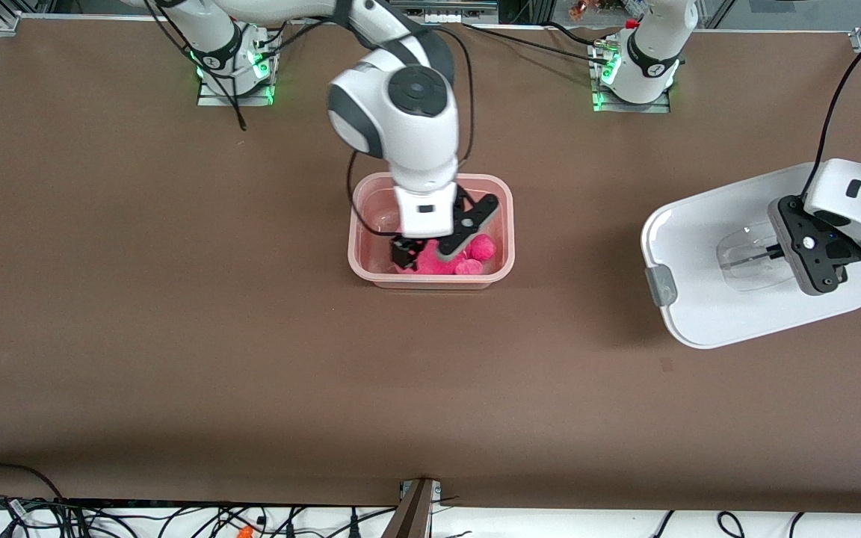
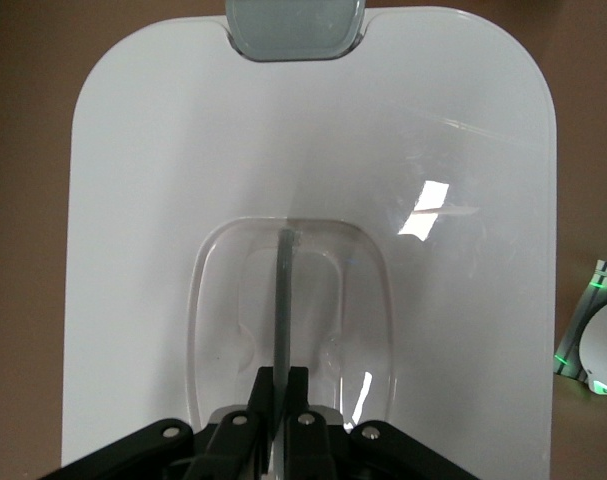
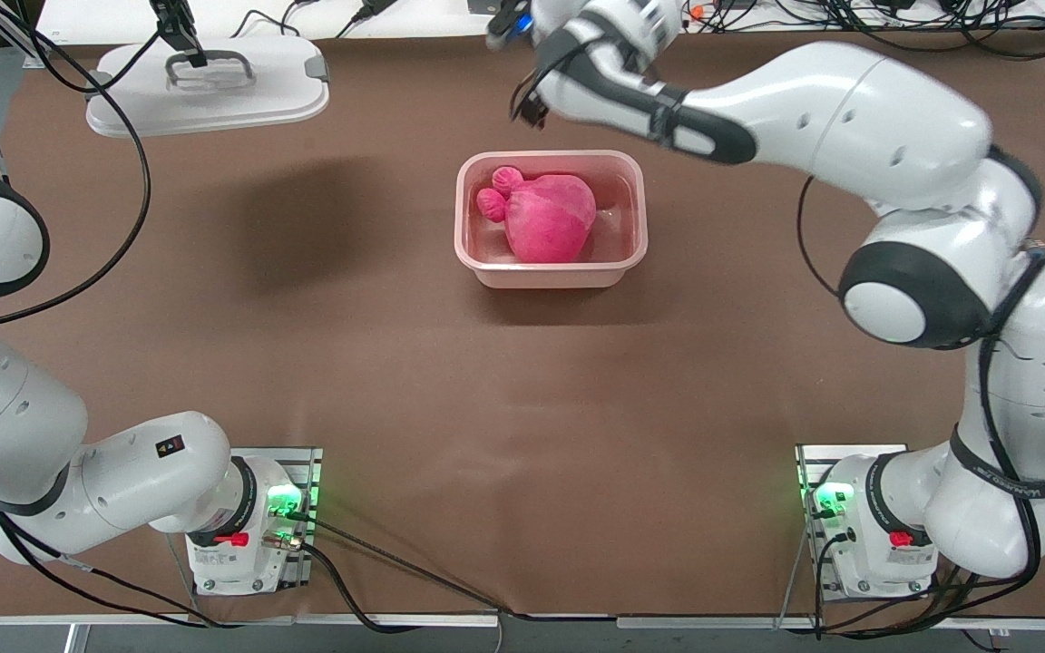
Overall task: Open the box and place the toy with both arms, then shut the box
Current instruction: 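Open the right gripper and withdraw it from the box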
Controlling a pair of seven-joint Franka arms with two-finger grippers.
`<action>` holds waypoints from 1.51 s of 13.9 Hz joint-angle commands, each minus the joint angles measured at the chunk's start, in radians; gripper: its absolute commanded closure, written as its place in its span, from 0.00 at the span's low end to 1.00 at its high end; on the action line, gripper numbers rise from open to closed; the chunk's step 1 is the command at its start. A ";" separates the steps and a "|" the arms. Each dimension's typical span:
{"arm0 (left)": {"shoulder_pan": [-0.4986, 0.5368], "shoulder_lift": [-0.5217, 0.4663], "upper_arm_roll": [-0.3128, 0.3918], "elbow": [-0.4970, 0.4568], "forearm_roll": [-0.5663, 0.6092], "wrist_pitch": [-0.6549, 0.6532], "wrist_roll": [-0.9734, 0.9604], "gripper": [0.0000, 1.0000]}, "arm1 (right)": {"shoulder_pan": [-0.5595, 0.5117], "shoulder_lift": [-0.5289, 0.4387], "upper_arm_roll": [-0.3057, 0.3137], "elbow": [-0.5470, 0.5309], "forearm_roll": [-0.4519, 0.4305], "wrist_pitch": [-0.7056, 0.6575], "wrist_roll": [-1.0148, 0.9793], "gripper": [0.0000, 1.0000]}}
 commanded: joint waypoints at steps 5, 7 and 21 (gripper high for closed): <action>-0.204 0.106 -0.034 -0.002 -0.085 -0.030 0.101 1.00 | -0.118 -0.241 -0.140 -0.090 0.179 -0.290 -0.001 0.00; -0.277 0.148 -0.034 0.003 -0.124 0.002 0.111 1.00 | -0.118 -0.341 -0.206 -0.185 0.190 -0.292 0.004 0.00; -0.660 0.038 -0.045 -0.323 0.079 0.707 -0.456 1.00 | -0.232 -0.653 -0.461 -0.512 0.341 -0.358 0.075 0.00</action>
